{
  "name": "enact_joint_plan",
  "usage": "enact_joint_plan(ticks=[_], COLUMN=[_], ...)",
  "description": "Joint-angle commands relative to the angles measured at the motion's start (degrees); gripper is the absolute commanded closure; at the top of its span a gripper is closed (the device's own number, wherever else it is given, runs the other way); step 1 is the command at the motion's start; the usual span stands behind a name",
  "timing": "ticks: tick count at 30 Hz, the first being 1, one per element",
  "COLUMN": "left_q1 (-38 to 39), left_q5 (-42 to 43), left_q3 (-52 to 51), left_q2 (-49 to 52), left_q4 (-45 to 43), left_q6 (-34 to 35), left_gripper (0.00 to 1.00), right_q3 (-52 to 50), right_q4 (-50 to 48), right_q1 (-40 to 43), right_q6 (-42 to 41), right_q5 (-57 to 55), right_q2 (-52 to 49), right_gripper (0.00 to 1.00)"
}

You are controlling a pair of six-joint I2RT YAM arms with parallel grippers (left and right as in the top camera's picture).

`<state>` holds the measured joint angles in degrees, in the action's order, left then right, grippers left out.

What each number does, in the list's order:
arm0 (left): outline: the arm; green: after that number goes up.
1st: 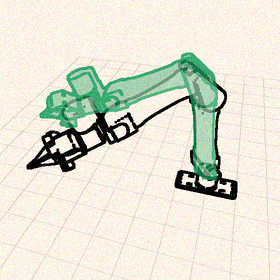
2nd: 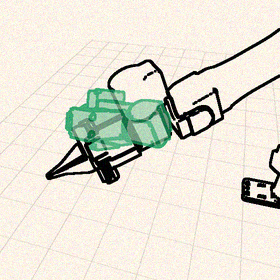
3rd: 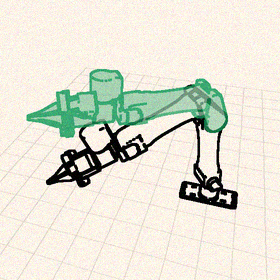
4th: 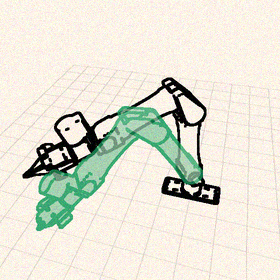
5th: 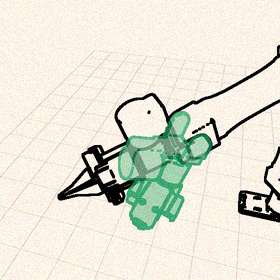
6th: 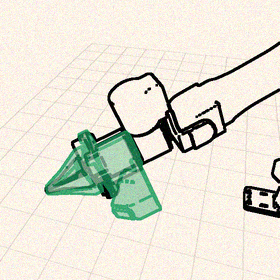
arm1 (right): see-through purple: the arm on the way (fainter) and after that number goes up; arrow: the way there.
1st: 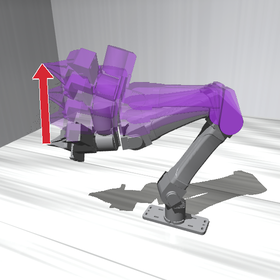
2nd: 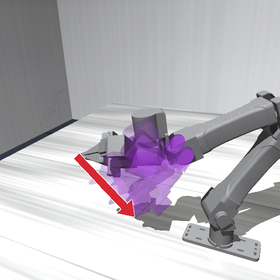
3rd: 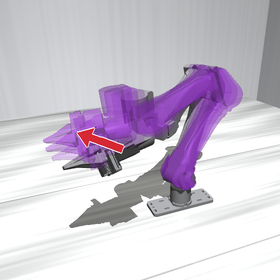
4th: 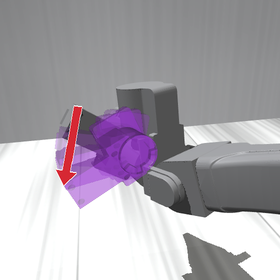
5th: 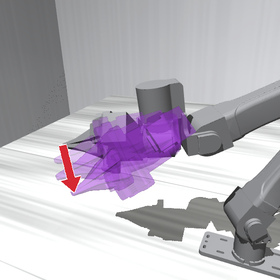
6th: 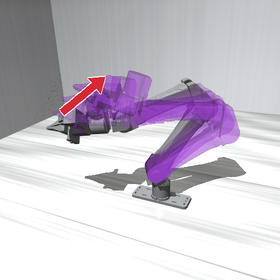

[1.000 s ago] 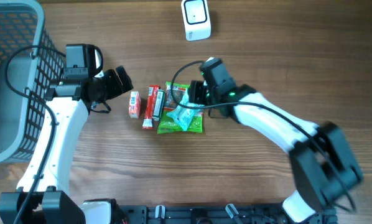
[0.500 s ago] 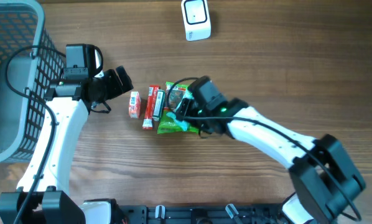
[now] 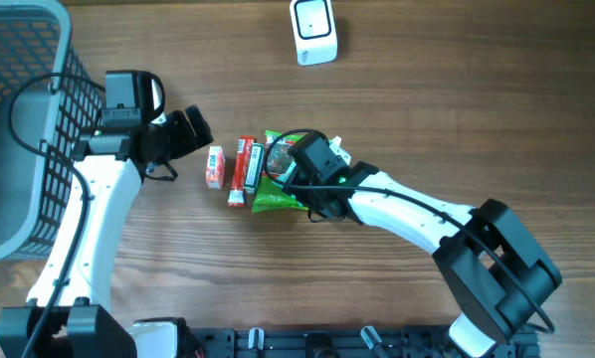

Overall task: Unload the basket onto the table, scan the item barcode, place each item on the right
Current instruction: 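Grasp the wipes pack with the right gripper and pull it rightward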

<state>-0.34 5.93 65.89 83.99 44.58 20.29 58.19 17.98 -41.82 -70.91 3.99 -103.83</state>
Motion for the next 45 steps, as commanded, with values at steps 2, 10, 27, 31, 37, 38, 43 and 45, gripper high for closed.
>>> enact_joint_plan(ticks=[2, 10, 27, 31, 37, 38, 43, 45], left_q1=[-0.2, -0.2, -0.2, -0.2, -0.2, -0.2, -0.2, -0.2], left_q5=[0.5, 0.5, 0.5, 0.5, 0.5, 0.5, 0.5, 0.5], left_q3=[-0.4, -0.4, -0.4, -0.4, -0.4, -0.4, -0.4, -0.4], left_q2=[-0.7, -0.7, -0.7, -0.7, -0.7, -0.7, -0.7, -0.7], left_q4=[-0.2, -0.2, -0.2, -0.1, -0.2, -0.1, -0.1, -0.2], left_q6=[0.1, 0.1, 0.1, 0.1, 0.1, 0.1, 0.1, 0.1], left_gripper=[0.00, 0.00, 0.00, 0.00, 0.00, 0.00, 0.00, 0.00], right_q3=[-0.6, -0.5, -0.5, 2.9, 4.6, 4.6, 4.2, 3.3], right_q4=[1.4, 4.6, 28.8, 29.6, 27.0, 26.9, 26.0, 26.1], right_q1=[-0.1, 2.1, 8.1, 8.2, 12.2, 13.8, 22.4, 24.2], right_q6=[2.6, 22.5, 63.6, 63.4, 63.4, 63.4, 60.5, 55.2], right_q5=[-6.0, -6.1, -34.4, -34.1, -21.7, -18.9, -0.4, 0.0], right_q2=[-1.7, 5.1, 10.7, 10.7, 10.7, 10.7, 10.6, 10.6], right_gripper=[0.53, 0.84, 0.15, 0.25, 0.85, 0.96, 0.96, 0.96])
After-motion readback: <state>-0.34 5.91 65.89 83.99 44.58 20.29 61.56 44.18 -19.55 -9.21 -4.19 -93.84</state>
